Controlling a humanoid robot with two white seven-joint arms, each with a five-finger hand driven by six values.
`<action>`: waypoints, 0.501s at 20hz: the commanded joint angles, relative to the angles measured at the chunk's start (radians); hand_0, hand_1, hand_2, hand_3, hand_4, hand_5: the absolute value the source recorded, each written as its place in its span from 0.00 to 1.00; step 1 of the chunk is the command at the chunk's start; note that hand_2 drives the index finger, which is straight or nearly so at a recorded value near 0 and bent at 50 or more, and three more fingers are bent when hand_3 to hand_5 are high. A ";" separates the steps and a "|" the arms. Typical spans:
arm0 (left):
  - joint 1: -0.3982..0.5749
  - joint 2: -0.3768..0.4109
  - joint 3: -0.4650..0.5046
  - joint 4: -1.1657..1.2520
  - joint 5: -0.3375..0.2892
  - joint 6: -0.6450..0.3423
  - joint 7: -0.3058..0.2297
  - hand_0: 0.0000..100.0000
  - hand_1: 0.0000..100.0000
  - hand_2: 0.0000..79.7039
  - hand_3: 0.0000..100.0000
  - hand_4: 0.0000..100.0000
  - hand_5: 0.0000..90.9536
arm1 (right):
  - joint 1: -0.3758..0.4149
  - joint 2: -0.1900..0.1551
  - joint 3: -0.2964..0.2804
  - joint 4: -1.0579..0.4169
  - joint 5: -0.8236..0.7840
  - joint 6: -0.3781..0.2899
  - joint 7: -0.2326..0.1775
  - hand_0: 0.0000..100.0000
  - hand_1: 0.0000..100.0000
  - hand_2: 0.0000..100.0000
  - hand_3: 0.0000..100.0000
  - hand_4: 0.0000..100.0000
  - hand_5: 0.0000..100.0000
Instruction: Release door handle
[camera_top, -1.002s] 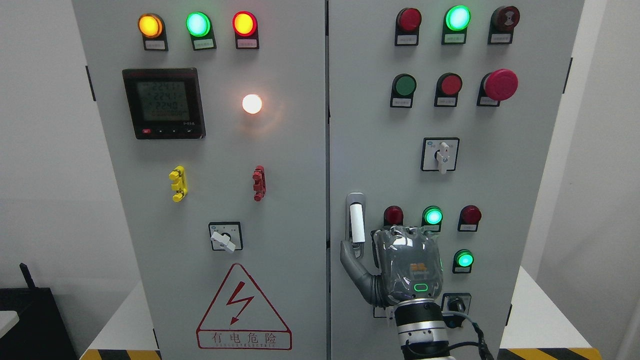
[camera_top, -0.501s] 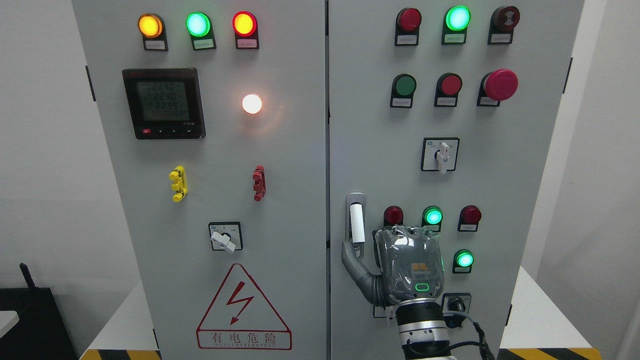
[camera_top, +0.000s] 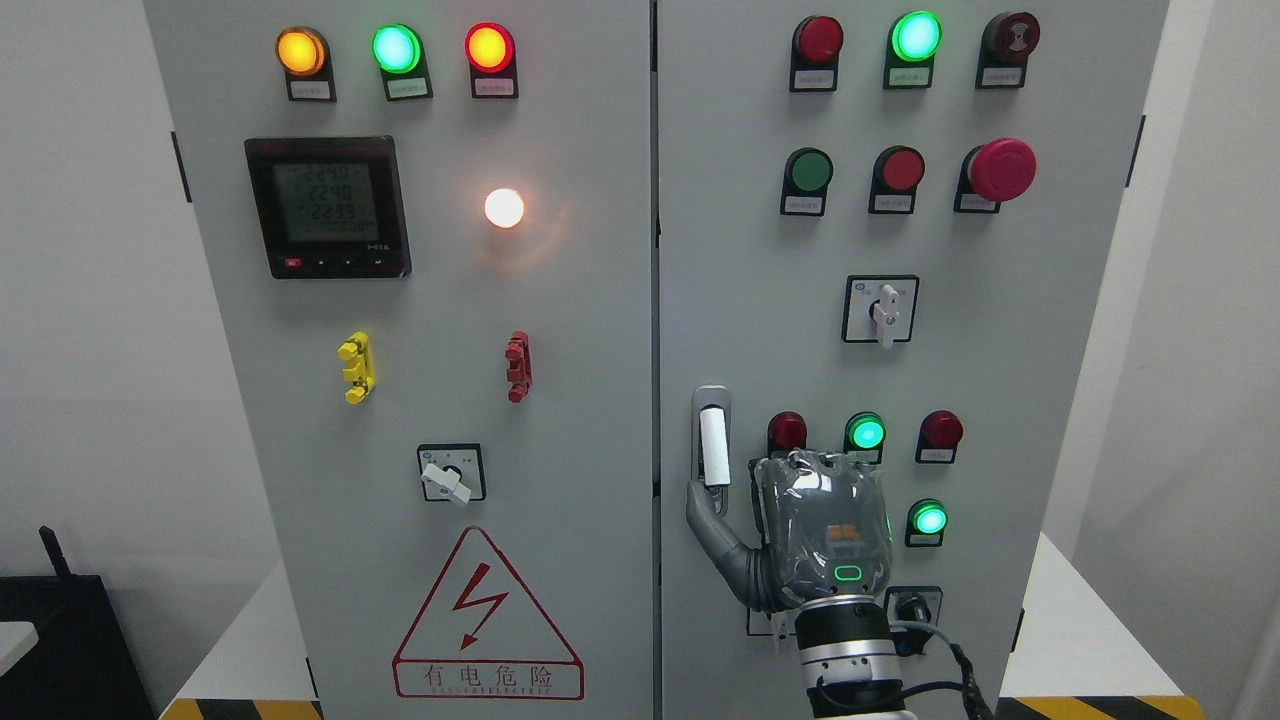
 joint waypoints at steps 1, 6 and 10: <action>0.000 0.000 0.011 0.017 0.000 -0.001 0.000 0.12 0.39 0.00 0.00 0.00 0.00 | 0.001 0.000 -0.008 -0.003 -0.002 0.007 0.000 0.37 0.07 1.00 1.00 1.00 0.98; 0.000 0.000 0.011 0.017 0.000 0.001 0.000 0.12 0.39 0.00 0.00 0.00 0.00 | 0.003 0.000 -0.013 -0.003 -0.005 0.010 0.000 0.37 0.08 1.00 1.00 1.00 0.98; 0.000 0.000 0.011 0.017 0.000 0.001 0.000 0.12 0.39 0.00 0.00 0.00 0.00 | 0.000 0.000 -0.014 -0.003 -0.005 0.010 0.000 0.38 0.08 1.00 1.00 1.00 0.98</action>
